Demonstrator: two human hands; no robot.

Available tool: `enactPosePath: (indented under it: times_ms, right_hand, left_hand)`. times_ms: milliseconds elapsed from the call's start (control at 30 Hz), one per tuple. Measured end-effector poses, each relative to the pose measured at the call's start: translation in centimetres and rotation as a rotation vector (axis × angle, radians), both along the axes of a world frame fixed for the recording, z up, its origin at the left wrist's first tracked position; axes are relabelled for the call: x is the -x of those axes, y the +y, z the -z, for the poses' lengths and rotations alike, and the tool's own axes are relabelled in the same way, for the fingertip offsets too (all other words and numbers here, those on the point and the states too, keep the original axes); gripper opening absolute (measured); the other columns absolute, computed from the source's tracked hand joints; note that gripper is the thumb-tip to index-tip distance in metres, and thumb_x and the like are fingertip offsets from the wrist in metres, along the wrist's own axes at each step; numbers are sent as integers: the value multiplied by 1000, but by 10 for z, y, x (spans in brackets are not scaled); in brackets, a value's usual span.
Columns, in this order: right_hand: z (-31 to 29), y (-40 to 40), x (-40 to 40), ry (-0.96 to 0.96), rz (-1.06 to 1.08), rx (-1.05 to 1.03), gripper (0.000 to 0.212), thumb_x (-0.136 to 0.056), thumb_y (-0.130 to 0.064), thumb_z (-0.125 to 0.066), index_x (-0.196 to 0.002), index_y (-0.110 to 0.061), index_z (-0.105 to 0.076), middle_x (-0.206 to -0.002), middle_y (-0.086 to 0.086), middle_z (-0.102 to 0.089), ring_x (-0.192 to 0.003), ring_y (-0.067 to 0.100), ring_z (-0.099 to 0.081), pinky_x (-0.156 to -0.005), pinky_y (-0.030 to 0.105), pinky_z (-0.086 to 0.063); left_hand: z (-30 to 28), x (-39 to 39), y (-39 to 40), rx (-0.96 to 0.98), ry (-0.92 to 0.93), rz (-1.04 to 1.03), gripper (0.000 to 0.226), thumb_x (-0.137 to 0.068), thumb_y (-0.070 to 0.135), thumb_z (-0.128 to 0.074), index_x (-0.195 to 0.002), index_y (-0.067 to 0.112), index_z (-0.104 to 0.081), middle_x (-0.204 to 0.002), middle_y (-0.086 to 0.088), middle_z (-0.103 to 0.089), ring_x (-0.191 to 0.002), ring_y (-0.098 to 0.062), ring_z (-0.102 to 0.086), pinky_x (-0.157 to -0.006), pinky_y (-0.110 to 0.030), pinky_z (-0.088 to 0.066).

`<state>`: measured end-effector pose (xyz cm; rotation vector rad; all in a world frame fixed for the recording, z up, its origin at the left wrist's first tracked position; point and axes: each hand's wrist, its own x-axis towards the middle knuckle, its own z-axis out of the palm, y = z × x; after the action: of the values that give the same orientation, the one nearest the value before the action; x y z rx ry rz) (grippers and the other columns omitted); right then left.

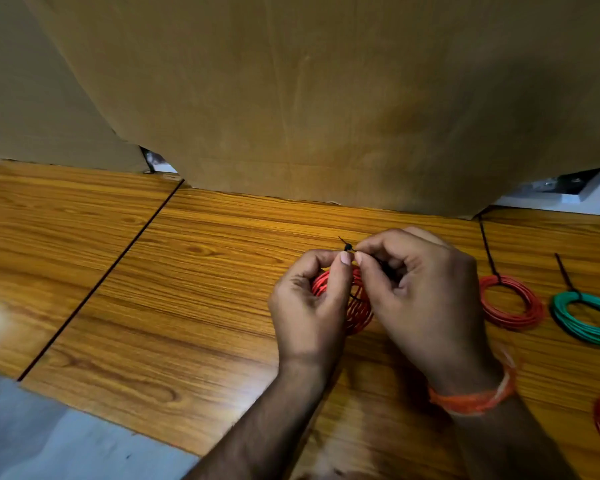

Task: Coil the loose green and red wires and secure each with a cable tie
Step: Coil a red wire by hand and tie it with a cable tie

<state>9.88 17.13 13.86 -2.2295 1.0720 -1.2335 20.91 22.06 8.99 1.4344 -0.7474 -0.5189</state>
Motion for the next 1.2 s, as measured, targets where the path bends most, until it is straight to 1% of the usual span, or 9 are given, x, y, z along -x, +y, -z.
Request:
enactPosePath:
  times_ms: [133,267,367,467,667,767,967,1100,1200]
  right_hand:
    - [0,-5,-4,-72,-54,-53,6,-87,-15,-77,-82,-19,-76,-75,-6,-69,-69,9,-65,-62,35,-52]
    - [-1,-29,3,-172,-132,-551,37,-96,-41,-68,-82,-8,-77,-68,10,-66,-61,4,-53,-55,36,-42]
    - [1,-51,1,-194,-262,-888,26,-95,-28,-69,-83,-7,-78,-66,-1,-59,-57,3,-45,-49,18,-32]
    - [5,-59,-3,-285,-379,-1034,11,-93,-11,-69,-84,-5,-73,-64,-4,-57,-55,1,-43,-45,14,-30]
    - [19,-49,-24,-386,-317,-719,18,-98,-4,-63,-81,-10,-66,-56,-18,-57,-53,-5,-50,-56,8,-39]
    - [28,-47,-32,-297,-282,-560,16,-97,-15,-66,-81,-16,-67,-68,-14,-62,-66,-2,-54,-66,21,-45]
    - [28,-59,-26,-52,-413,-698,18,-96,-13,-69,-83,-1,-71,-68,-9,-63,-64,-2,-52,-65,18,-43]
    - [37,-55,-30,-1,-328,-622,26,-91,-33,-68,-79,-10,-70,-71,5,-66,-69,11,-55,-72,42,-51]
    - [41,-53,-36,-18,-246,-602,23,-94,-29,-68,-74,-19,-66,-66,-4,-64,-65,6,-55,-69,36,-50]
  left_hand:
    - [0,3,1,42,-60,17,21,-94,37,-66,-85,19,-73,-76,5,-68,-72,-9,-58,-68,-37,-52]
    - [1,-1,1,32,-44,45,18,-94,33,-67,-85,18,-72,-79,4,-71,-75,-9,-60,-72,-36,-49]
    - [2,1,2,17,-20,89,19,-93,32,-67,-85,16,-73,-78,5,-70,-75,-6,-60,-69,-30,-48]
    - [3,2,3,15,2,134,23,-93,33,-67,-84,12,-73,-74,4,-68,-71,-6,-58,-66,-27,-46]
    - [2,-6,-1,17,104,150,21,-92,35,-66,-79,19,-70,-70,8,-62,-67,-7,-49,-65,-29,-39]
    - [7,-11,-2,32,132,157,19,-94,34,-65,-80,21,-70,-71,8,-62,-68,-7,-49,-67,-31,-39]
    - [23,-12,6,-1,124,152,18,-92,32,-67,-84,18,-75,-75,7,-69,-73,-8,-58,-71,-30,-46]
    - [30,-17,5,-37,41,122,24,-91,37,-68,-93,15,-77,-83,3,-74,-79,-9,-64,-77,-36,-51]
    - [34,-21,6,-73,-5,126,22,-92,37,-67,-90,17,-77,-81,5,-74,-76,-8,-64,-75,-36,-51]
